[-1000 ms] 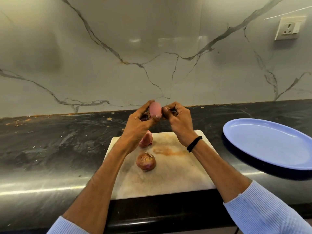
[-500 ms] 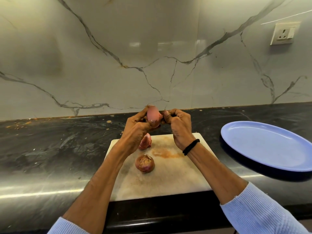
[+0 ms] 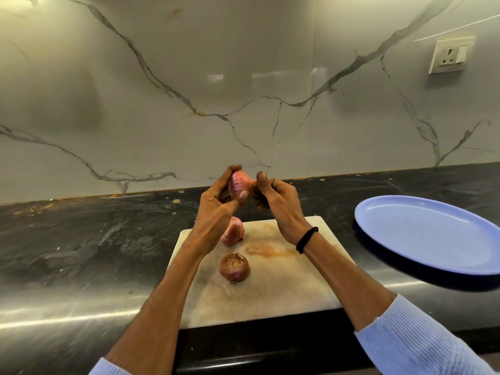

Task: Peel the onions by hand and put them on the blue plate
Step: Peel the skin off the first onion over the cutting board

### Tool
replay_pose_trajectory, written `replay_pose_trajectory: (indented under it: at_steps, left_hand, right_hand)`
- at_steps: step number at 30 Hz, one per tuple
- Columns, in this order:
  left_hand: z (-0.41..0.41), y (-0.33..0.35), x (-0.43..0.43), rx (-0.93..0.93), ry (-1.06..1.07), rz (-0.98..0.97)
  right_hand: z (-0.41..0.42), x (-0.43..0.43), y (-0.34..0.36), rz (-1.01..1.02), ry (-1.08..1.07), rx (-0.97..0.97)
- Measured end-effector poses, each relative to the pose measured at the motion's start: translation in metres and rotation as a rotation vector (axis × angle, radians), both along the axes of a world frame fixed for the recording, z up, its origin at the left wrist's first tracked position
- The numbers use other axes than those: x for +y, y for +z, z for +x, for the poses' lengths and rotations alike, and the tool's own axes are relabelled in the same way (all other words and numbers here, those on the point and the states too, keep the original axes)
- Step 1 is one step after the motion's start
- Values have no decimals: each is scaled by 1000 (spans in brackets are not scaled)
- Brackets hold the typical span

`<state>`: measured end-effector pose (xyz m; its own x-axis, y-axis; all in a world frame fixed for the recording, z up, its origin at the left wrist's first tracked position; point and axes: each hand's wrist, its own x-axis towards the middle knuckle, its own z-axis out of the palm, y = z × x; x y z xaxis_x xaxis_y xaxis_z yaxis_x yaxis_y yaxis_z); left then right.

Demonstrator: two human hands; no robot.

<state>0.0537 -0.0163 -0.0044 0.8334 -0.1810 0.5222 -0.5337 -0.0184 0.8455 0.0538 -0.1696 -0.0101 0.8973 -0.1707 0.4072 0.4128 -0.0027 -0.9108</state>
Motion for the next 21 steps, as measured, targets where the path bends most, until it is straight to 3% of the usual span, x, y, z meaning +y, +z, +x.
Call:
replay_pose_trajectory:
  at_steps: [6,15,21]
  left_hand:
    - [4,-4,-1,-163,44,220]
    - [14,-14,-1,-349,209,562]
    - [13,-15,-2,-340,257,518]
  right_hand:
    - [-7,-1,4,-1,156,87]
    - [-2,-1,0,-72,86,124]
    - [3,8,-11,-269,-1,46]
